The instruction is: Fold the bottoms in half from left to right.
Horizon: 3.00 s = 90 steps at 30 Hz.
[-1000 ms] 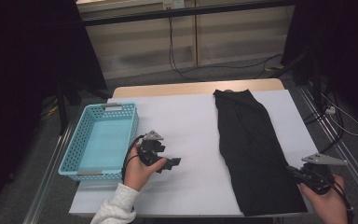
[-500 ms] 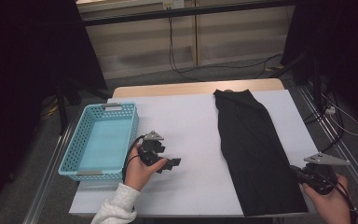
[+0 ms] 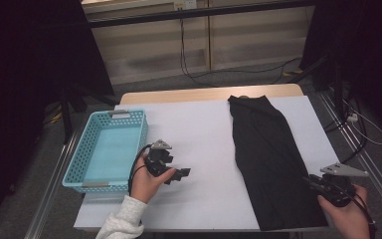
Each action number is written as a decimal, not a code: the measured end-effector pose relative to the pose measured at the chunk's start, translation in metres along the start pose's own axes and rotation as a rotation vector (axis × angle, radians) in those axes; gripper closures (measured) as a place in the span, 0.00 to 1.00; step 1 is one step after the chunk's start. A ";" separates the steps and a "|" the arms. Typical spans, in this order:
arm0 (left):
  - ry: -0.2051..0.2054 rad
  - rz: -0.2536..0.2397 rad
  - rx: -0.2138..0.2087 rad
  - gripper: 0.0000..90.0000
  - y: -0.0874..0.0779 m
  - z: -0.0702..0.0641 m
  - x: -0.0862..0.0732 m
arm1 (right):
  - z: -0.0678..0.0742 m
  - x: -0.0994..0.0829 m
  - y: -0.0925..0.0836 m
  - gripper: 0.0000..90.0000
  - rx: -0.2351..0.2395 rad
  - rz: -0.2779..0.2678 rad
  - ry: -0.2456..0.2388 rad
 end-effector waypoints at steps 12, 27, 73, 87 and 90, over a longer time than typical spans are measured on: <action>0.000 0.014 0.004 0.13 -0.002 0.003 -0.005 | 0.016 0.014 0.014 0.47 0.023 -0.040 -0.002; -0.003 0.012 0.002 0.12 -0.006 0.001 -0.009 | 0.046 0.046 0.043 0.26 0.082 -0.046 -0.031; -0.004 0.028 0.005 0.11 -0.008 0.000 -0.012 | 0.078 0.116 0.123 0.17 0.118 -0.089 0.060; 0.004 0.018 -0.001 0.11 -0.016 -0.002 -0.015 | 0.103 0.126 0.147 0.16 0.128 -0.068 0.006; -0.009 0.009 0.000 0.11 -0.018 -0.001 -0.016 | 0.106 0.126 0.153 0.19 0.131 -0.049 0.000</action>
Point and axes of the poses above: each handheld gripper's, and its own axes: y roughly forward along the jaws, x roughly out of its top, z roughly to its left, the point moved 9 cm from there along y, roughly forward along the jaws, and after that the axes turned 10 degrees about -z, right-handed, at the moved point
